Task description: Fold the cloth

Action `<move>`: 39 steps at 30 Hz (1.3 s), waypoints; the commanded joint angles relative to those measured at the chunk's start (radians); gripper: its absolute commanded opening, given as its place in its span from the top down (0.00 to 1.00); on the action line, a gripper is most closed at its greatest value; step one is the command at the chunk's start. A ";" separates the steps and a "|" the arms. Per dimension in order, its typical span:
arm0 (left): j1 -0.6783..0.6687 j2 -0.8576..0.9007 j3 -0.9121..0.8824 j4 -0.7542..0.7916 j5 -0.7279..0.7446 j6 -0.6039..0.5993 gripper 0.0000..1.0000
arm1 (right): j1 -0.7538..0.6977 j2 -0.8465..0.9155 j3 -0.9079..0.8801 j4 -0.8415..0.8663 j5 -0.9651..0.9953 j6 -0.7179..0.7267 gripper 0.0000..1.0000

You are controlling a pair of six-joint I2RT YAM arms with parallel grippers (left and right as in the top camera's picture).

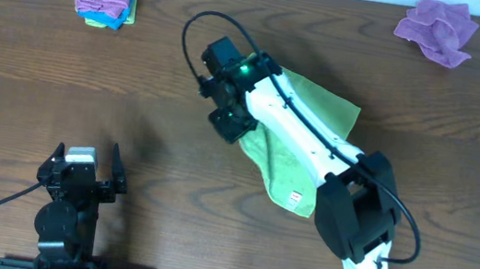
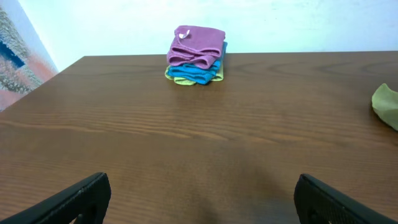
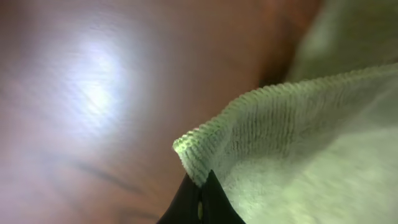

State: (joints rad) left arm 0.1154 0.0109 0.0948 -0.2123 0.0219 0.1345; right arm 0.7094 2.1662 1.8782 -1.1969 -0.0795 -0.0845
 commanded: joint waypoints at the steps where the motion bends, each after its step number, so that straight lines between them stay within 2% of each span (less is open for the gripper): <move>1: 0.004 -0.005 -0.029 -0.008 -0.011 0.000 0.05 | 0.030 -0.022 0.019 -0.012 -0.206 -0.034 0.74; 2: 0.004 -0.005 -0.029 -0.008 -0.011 0.000 0.05 | 0.034 -0.022 0.019 -0.015 -0.220 -0.043 0.59; 4: 0.004 -0.005 -0.029 -0.008 -0.011 0.000 0.05 | 0.037 -0.022 0.020 -0.014 -0.219 -0.044 0.50; 5: 0.004 -0.005 -0.029 -0.008 -0.011 0.000 0.05 | 0.033 -0.022 0.020 -0.014 -0.219 -0.044 0.37; 6: 0.004 -0.005 -0.029 -0.008 -0.011 0.000 0.05 | 0.028 -0.022 0.020 -0.015 -0.216 -0.044 0.33; 10: 0.004 -0.005 -0.029 -0.008 -0.011 0.000 0.05 | -0.010 -0.024 0.024 -0.037 -0.212 -0.043 0.35; 15: 0.004 -0.005 -0.029 -0.008 -0.011 0.000 0.05 | -0.070 -0.043 0.056 -0.122 -0.163 -0.042 0.47; 18: 0.004 -0.005 -0.029 -0.008 -0.011 0.000 0.05 | -0.126 -0.131 0.069 -0.183 -0.026 0.030 0.46; 22: 0.004 -0.005 -0.029 -0.008 -0.011 0.000 0.05 | -0.159 -0.247 0.068 -0.220 -0.014 0.051 0.48; 28: 0.004 -0.005 -0.029 -0.008 -0.011 0.000 0.05 | -0.149 -0.387 0.060 -0.289 0.103 0.127 0.48; 34: 0.004 -0.005 -0.029 -0.008 -0.011 0.000 0.05 | -0.131 -0.522 -0.041 -0.302 0.170 0.190 0.49; 39: 0.004 -0.005 -0.029 -0.008 -0.011 0.000 0.05 | -0.123 -0.663 -0.231 -0.258 0.225 0.285 0.49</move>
State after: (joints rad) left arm 0.1154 0.0109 0.0948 -0.2127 0.0219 0.1345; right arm 0.5770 1.5673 1.7260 -1.4700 0.0910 0.1154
